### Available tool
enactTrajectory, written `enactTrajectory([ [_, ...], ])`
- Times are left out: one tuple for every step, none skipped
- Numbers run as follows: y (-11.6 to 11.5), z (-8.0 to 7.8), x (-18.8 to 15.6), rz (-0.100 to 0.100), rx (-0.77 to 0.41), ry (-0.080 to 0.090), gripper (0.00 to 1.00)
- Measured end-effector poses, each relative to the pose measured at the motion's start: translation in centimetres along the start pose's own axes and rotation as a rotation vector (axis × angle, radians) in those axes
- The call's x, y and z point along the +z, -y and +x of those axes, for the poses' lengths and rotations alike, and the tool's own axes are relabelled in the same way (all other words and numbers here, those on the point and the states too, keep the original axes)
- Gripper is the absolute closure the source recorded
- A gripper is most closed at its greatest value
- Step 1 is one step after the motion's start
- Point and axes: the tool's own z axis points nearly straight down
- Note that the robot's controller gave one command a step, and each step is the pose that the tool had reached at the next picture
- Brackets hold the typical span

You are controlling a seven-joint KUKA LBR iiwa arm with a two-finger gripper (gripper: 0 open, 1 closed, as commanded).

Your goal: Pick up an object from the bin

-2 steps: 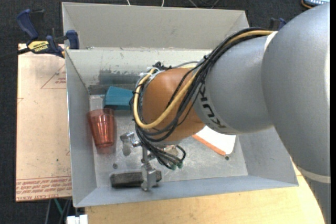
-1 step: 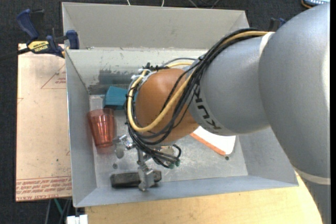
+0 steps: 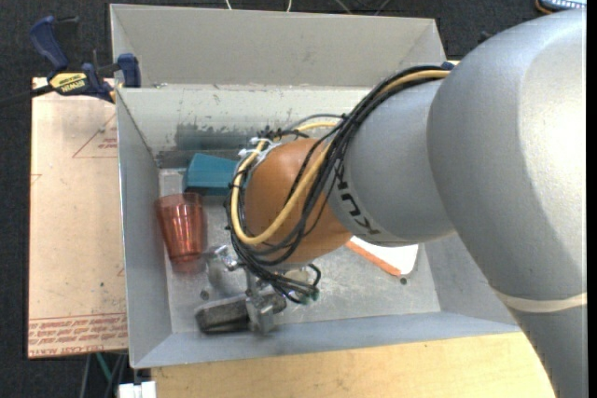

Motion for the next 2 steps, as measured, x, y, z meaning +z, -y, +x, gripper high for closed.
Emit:
enactTrajectory([
  [0.31,0.66,0.24,-0.003,0.062,-0.007,1.00],
  [0.36,0.71,0.23,-0.003,0.070,-0.007,1.00],
])
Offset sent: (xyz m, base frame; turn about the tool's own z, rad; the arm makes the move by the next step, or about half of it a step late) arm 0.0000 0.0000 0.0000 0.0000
